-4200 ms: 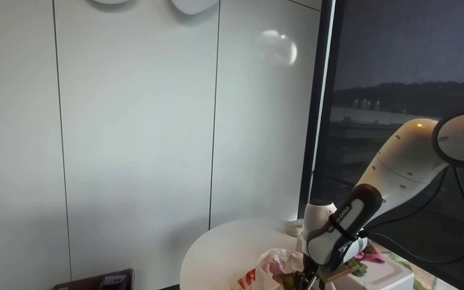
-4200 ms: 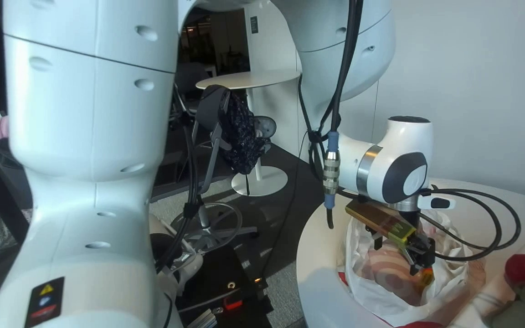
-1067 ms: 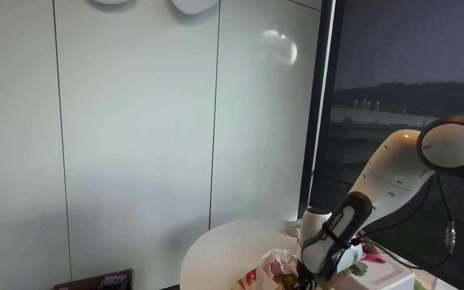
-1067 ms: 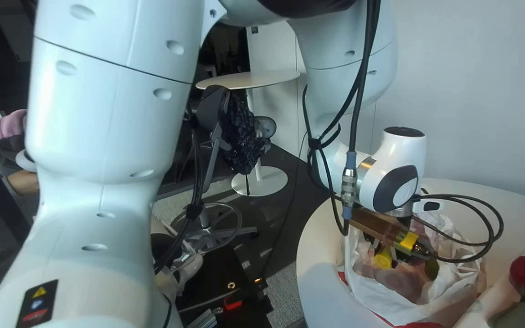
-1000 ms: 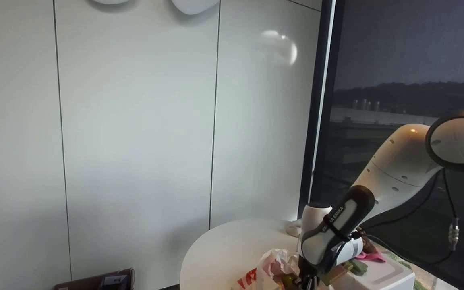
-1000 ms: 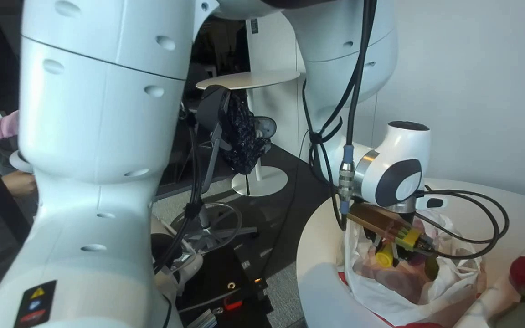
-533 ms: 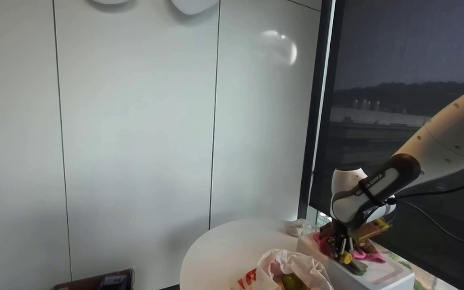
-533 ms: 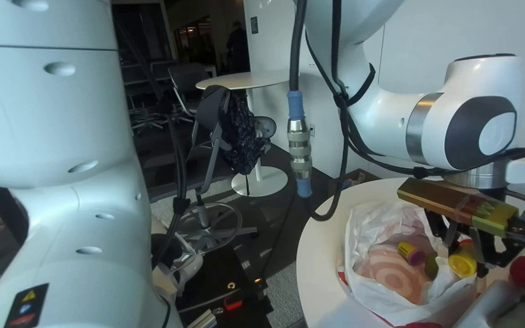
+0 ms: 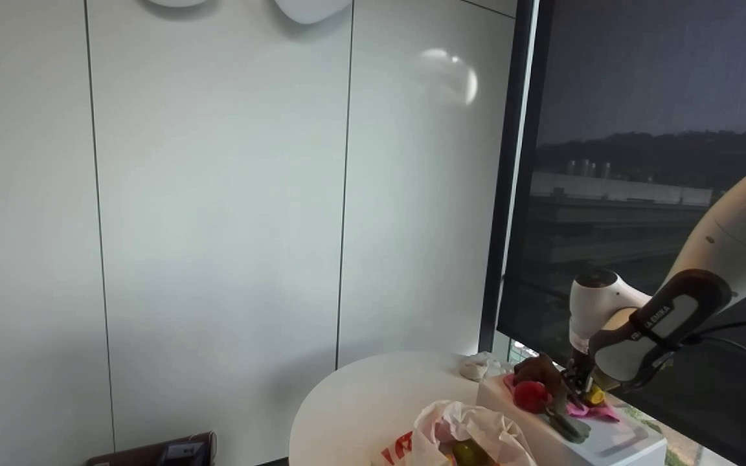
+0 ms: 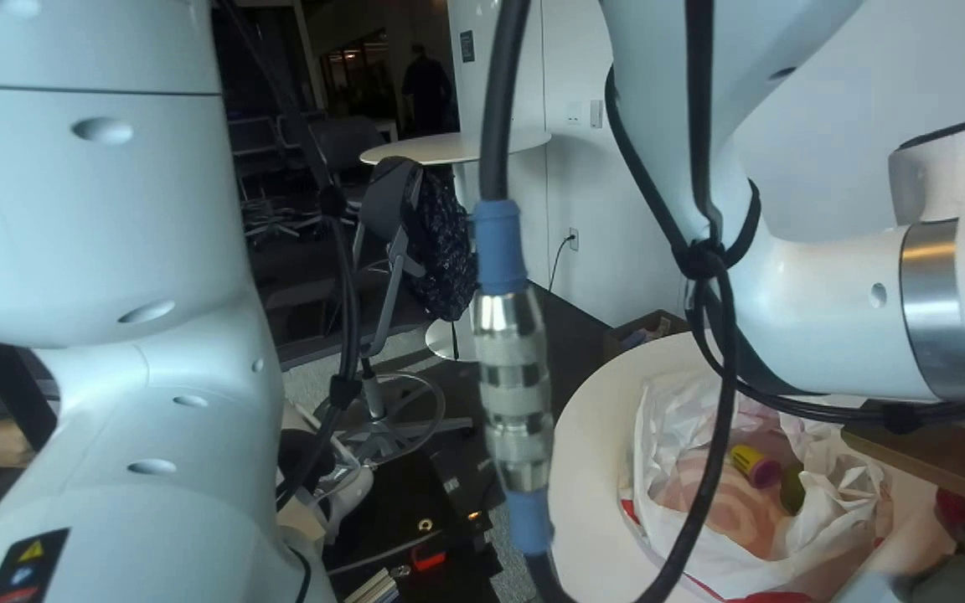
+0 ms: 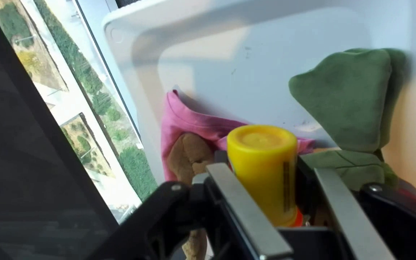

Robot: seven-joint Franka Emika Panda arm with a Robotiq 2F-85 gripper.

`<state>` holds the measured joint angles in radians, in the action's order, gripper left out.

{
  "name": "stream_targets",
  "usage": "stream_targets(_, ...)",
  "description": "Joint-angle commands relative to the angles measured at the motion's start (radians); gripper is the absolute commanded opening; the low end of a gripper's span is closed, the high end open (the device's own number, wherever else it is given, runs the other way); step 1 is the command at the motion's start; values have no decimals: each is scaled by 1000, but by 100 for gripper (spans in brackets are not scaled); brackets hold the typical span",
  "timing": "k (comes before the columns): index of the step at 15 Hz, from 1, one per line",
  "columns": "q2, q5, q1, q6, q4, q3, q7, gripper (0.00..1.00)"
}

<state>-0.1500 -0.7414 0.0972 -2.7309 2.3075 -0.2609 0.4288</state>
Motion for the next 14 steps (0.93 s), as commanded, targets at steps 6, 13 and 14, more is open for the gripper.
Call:
stream_targets(6, -141, -259, -16, -162, -79, -58, 311, 82)
stream_targets(13, -19, -173, -12, -189, 54, 24, 237, 100)
stream_targets(14, 5, -80, 14, -202, 110, 82, 134, 100)
